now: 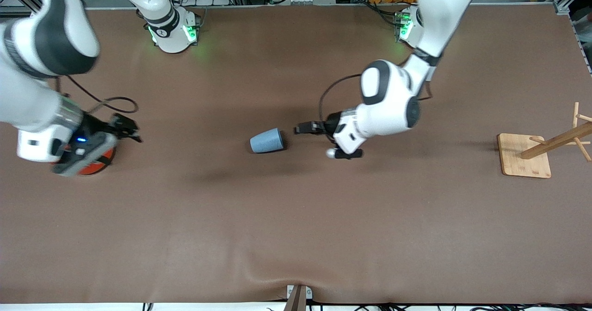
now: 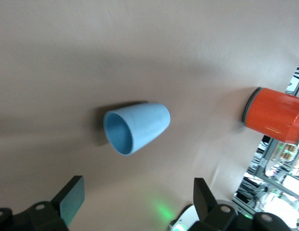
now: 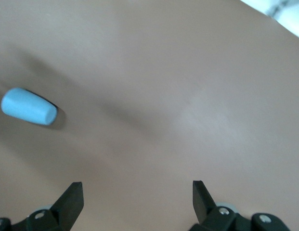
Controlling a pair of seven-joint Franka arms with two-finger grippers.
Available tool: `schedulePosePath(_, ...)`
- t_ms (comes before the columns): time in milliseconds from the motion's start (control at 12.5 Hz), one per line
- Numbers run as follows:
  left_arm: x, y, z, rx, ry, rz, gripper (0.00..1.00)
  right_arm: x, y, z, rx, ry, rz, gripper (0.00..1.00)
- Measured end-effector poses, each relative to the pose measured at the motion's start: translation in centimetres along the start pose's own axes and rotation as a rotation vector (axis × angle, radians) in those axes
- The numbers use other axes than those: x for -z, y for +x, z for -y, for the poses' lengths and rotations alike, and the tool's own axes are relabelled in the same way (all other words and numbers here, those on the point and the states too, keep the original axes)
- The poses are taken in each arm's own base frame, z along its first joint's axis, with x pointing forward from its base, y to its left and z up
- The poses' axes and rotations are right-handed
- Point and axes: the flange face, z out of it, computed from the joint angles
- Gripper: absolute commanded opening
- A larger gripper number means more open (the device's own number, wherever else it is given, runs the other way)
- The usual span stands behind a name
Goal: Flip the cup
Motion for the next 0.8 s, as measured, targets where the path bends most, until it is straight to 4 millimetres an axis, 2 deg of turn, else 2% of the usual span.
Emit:
schedulePosePath(80,-2.4,-0.7,0.7,0.022,-0.028,0.019,1.0,1.3,-1.2,-1.0,-0.027,-0.009,-0.002,1.0)
schedulePosePath(160,-3.9,-0.9,1.9,0.039,-0.065,0.034,1.0,2.4,-2.1,-1.6,-0.045,-0.023,-0.009,1.0)
schedulePosePath(319,-5.5,-0.4,4.0,0.062,-0.153,0.038,0.97,3.9,-3.4,-2.2,-0.077,-0.038,-0.002,1.0)
schedulePosePath(399,-6.2,-0.4,4.6,0.069,-0.194,0.035,0.9,4.4,-3.9,-2.3,-0.104,-0.036,0.007,1.0)
schedulePosePath(638,-8.9,-0.8,6.5,0.047,-0.301,0.01,0.84,6.0,-4.9,-1.5,-0.246,-0.036,0.06,1.0)
schedulePosePath(718,-9.9,-0.9,7.3,0.043,-0.317,0.004,0.8,6.5,-5.3,-1.0,-0.312,-0.025,0.095,1.0)
schedulePosePath(798,-10.6,-0.9,7.8,0.043,-0.323,0.002,0.72,7.1,-5.8,-0.5,-0.367,-0.015,0.126,1.0)
